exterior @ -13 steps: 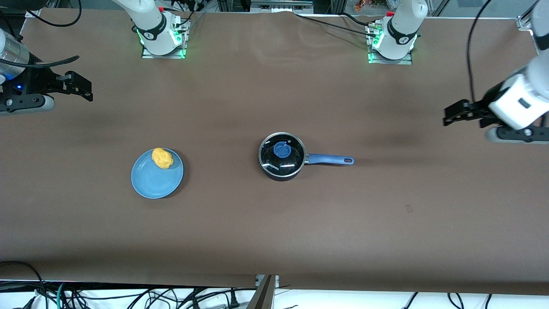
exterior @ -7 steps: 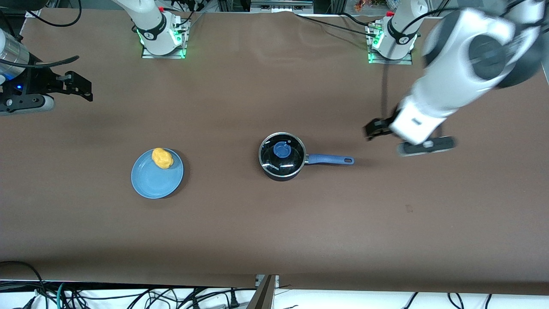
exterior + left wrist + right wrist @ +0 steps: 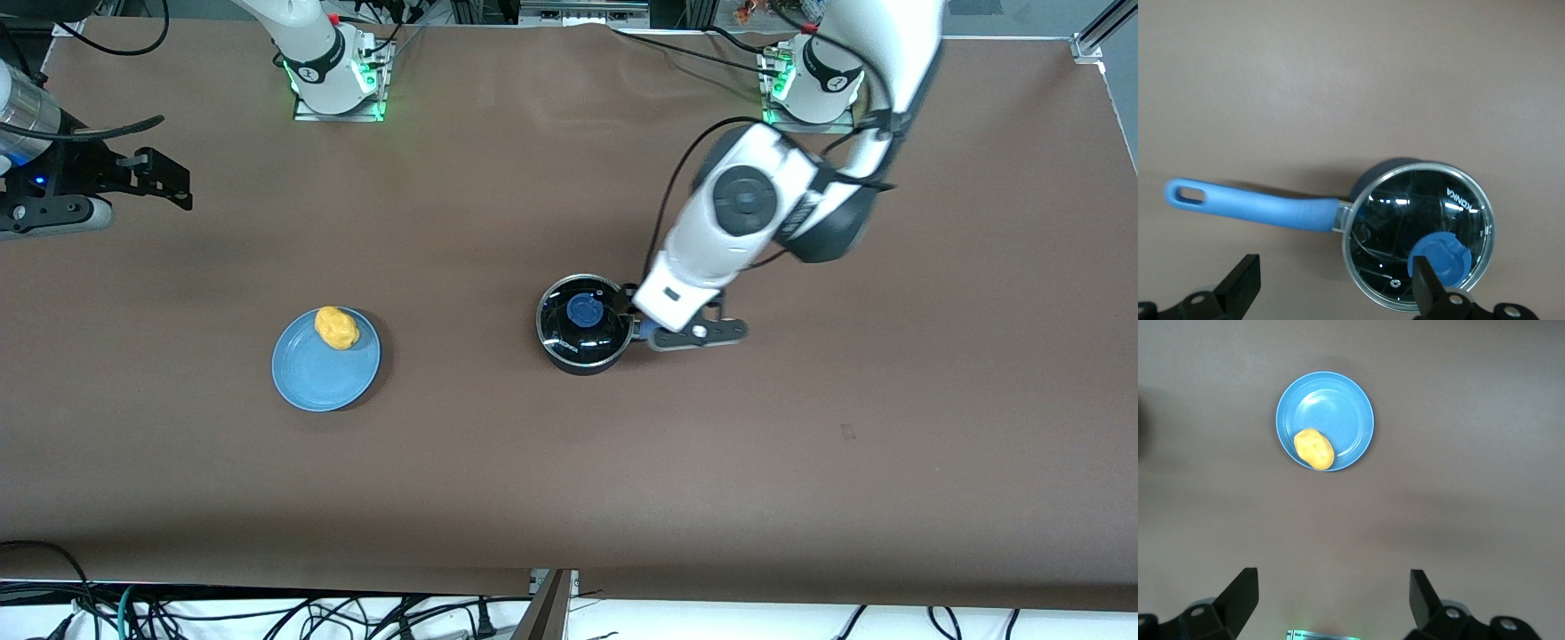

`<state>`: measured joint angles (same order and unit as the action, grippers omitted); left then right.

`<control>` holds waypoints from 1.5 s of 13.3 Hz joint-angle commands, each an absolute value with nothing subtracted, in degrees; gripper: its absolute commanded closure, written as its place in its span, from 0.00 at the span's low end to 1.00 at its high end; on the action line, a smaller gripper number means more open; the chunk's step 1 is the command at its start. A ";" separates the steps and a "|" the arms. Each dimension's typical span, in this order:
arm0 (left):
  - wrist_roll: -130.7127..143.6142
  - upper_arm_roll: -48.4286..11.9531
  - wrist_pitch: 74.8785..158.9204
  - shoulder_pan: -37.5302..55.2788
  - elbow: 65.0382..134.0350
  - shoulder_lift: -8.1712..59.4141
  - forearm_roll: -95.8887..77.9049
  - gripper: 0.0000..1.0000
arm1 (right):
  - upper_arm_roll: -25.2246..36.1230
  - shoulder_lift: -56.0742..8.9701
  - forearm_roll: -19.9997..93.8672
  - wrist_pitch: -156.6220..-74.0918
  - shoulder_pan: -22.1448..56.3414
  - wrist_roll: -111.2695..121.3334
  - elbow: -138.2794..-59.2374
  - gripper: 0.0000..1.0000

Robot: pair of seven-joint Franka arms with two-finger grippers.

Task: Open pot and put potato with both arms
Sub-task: 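Reach the left gripper to the blue knob of the glass lid, then grasp the lid knob with the left gripper while the right gripper reaches out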

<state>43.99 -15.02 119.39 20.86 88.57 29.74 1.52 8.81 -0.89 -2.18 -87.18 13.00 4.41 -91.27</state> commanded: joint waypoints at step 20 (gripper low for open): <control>56.86 -14.50 121.64 31.73 78.66 42.37 13.10 0.49 | 8.44 -7.29 -1.58 -87.36 12.57 4.83 -89.91 0.00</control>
<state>55.30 -14.80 122.77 31.07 80.43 41.87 11.38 8.76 -5.22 -2.10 -87.53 13.01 4.45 -91.34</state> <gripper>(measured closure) 0.352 0.000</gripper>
